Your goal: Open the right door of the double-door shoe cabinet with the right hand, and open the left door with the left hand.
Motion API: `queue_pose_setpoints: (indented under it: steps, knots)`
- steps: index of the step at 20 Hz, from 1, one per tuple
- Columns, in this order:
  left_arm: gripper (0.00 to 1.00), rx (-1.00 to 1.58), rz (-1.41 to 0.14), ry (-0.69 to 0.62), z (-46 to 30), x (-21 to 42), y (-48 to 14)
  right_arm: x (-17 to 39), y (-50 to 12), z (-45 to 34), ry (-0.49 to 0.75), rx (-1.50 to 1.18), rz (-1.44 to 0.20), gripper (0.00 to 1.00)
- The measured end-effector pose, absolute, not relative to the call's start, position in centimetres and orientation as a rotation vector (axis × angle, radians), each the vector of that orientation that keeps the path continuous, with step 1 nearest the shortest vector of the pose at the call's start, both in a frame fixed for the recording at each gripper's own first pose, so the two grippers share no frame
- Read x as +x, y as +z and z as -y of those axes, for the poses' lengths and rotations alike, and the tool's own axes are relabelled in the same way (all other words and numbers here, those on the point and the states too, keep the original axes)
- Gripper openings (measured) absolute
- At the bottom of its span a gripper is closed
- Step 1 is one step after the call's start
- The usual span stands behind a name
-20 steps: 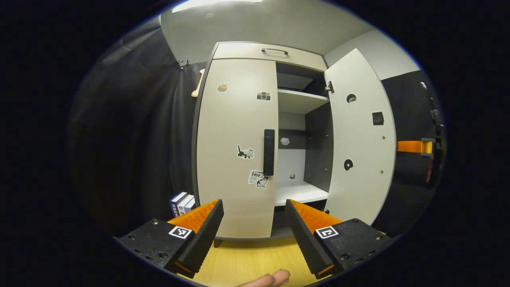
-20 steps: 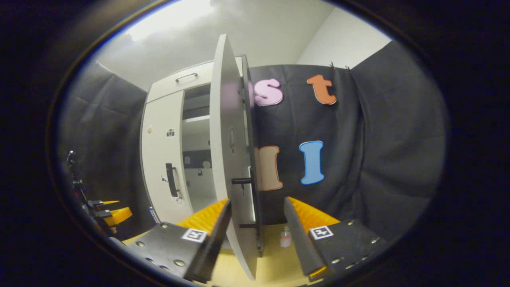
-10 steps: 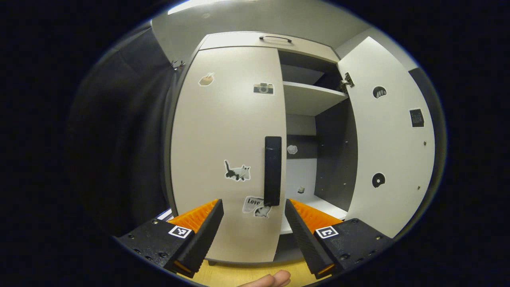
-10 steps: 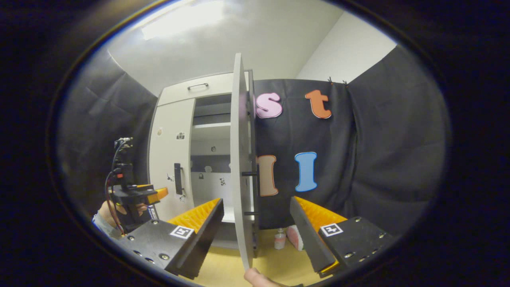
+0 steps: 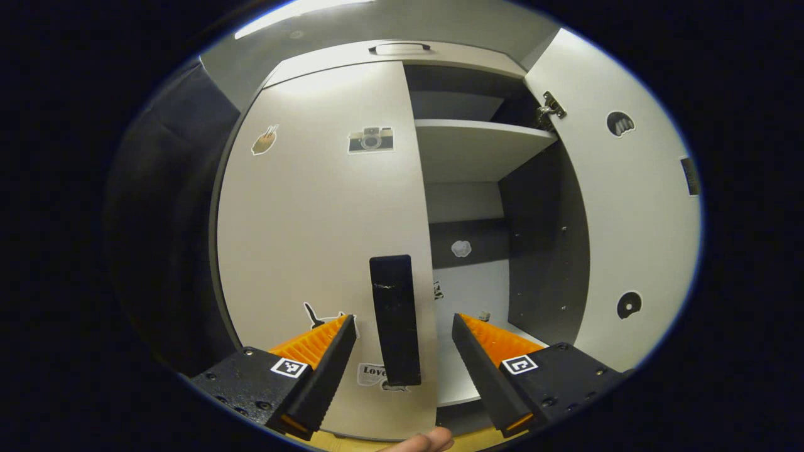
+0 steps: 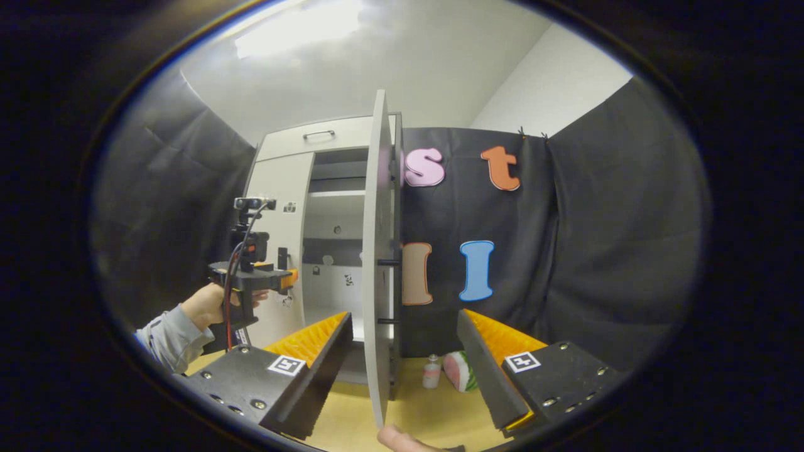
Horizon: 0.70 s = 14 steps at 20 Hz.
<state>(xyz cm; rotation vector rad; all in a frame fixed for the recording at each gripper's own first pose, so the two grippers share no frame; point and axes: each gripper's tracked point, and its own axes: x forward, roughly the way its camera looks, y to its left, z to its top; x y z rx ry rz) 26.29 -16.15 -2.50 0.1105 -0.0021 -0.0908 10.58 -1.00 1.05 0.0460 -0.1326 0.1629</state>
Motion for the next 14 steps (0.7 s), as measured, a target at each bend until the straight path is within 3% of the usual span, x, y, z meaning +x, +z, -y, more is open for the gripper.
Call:
queue_pose_setpoints:
  steps: [7, 10, 11, 14]
  knots:
    - [0.88, 0.070, -0.075, -0.079, 15.8, 28.0, -3.4, 10.4, 0.4, 1.2, 0.191, 0.075, 0.123, 0.99]
    - [0.36, 0.032, -0.098, -0.093, 16.0, 27.9, -3.6, 10.7, 0.2, 1.4, 0.176, 0.086, 0.119, 0.99]
    - [0.36, 0.030, -0.097, -0.091, 15.9, 27.9, -3.6, 10.8, 0.0, 1.5, 0.171, 0.089, 0.114, 1.00]
    - [0.26, 0.024, -0.109, -0.111, 15.9, 27.5, -3.7, 11.1, -0.4, 1.5, 0.163, 0.109, 0.097, 0.99]
